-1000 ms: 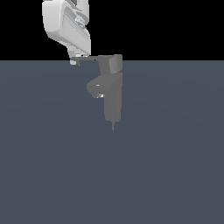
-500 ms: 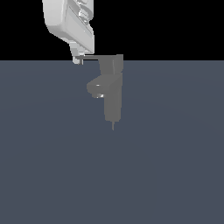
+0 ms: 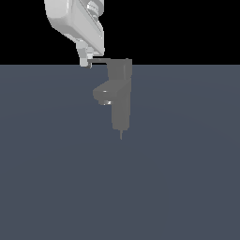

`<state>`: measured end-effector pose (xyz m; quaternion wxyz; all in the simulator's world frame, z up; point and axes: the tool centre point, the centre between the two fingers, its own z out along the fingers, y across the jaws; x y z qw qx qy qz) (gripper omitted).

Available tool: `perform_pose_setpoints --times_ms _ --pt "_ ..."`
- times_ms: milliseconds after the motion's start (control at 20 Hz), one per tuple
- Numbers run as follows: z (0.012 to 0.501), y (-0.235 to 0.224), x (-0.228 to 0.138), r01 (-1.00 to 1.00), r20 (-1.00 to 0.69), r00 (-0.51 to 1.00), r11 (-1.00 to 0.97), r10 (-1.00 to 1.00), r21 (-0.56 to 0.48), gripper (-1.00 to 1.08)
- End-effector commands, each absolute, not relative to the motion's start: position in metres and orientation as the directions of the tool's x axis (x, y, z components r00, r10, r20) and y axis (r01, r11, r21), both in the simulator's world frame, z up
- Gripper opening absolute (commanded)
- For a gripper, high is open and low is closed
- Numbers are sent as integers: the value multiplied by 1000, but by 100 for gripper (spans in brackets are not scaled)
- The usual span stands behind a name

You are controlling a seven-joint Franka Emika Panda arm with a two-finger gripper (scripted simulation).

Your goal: Turn on the faucet by rotating a designated handle.

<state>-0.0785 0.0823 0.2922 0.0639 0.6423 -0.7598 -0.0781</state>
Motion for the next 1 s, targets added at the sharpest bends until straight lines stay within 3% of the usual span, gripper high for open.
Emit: perform_pose_setpoints --times_ms 0,200,950 --pt "297 73 -85 -966 -3 -175 171 -985 196 -100" --pt "294 77 -90 -966 -1 -164 161 -986 202 -100" --pt "298 -16 -109 -966 -4 -172 168 -985 197 -100"
